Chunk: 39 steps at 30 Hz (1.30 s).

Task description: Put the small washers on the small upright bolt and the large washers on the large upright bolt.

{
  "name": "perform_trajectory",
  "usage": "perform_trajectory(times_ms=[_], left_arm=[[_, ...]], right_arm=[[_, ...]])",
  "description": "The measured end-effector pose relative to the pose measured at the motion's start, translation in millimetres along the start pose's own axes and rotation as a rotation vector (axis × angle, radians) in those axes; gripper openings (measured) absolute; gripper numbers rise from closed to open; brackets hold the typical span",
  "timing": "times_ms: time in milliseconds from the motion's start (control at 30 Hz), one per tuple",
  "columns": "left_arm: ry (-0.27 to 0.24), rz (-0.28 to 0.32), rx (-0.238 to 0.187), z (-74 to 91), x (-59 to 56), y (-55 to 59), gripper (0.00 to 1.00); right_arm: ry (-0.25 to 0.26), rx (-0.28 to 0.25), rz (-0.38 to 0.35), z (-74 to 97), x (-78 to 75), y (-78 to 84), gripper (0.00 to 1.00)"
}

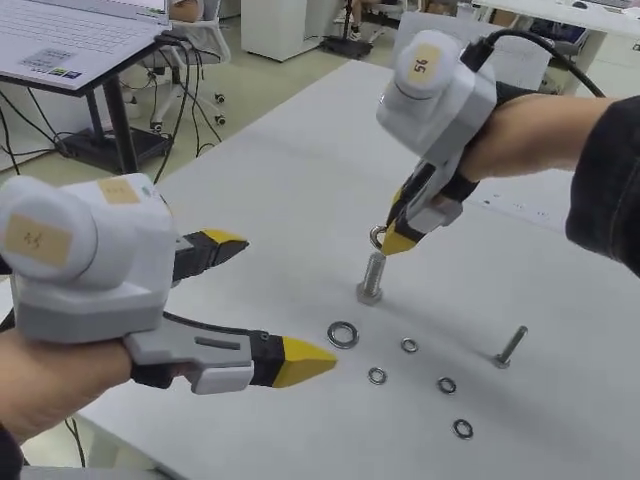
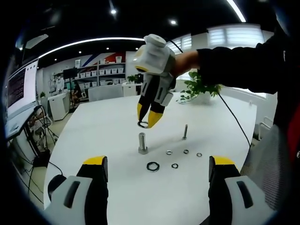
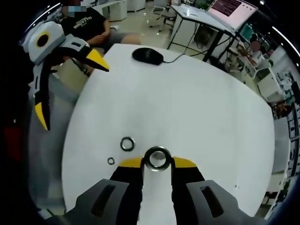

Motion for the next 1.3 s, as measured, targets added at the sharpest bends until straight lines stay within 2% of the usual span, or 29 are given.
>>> perform_trajectory(times_ms=[400, 533, 1300], left_arm=[[0.008, -0.02, 0.026, -7.0, 0.7, 2.2, 0.88], [0.009, -0.02, 0.025, -7.2, 2.0, 2.3, 0.88], [0.035, -0.033, 0.041, -11.6, 5.1, 2.7, 0.87]], right_arm=[[-0.033, 0.031, 0.003, -17.2, -0.8, 2.0, 0.23], [-0.04, 0.042, -0.002, -22.4, -6.1, 4.8, 0.23], [-0.077, 0.064, -0.021, -39.7, -5.6, 8.8, 0.23]])
Point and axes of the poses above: the centre of the closed fingertips' face, and the gripper's own axes: z roughly backward along the fingers, x roughly to its left, y roughly out of its underside, the point moved 8 cm from there along z, roughly backward along the fingers, and after that the axes turned 3 degrees about x, right-handed, at the moved point
